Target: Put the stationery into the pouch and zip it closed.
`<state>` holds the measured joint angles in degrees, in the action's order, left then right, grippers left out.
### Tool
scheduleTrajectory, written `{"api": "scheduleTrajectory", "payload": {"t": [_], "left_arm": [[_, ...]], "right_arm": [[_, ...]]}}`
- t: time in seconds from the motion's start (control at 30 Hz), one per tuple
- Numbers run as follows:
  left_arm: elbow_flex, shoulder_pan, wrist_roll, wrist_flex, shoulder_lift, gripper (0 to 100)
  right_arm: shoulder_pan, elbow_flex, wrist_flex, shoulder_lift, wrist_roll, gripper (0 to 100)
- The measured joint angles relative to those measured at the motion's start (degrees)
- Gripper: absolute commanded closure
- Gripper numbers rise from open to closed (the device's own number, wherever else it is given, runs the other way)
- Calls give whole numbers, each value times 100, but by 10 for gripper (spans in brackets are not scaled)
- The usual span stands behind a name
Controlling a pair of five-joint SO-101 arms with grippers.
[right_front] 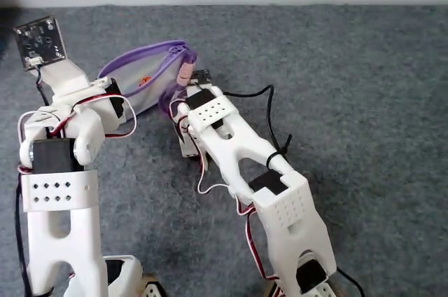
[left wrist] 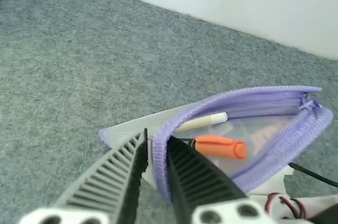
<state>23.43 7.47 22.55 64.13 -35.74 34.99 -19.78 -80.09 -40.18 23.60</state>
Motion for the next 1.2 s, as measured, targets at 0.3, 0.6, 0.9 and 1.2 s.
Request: {"api": "scheduleTrajectory", "payload": {"t": [0.3,0.6,0.9,1.2], "left_arm": [[0,-9,0,0,0,988],[0,-9,0,0,0,988],[0,-9,0,0,0,988],[9,-9,0,-97,0,988]], "right_arm": [[-712,105,-1670,0,0,990],[-1275,1046,-2004,879,-281,990],[-1767,2101,-1767,2022,-747,853],[-1741,2119,-1354,2479,-1002,764]]}}
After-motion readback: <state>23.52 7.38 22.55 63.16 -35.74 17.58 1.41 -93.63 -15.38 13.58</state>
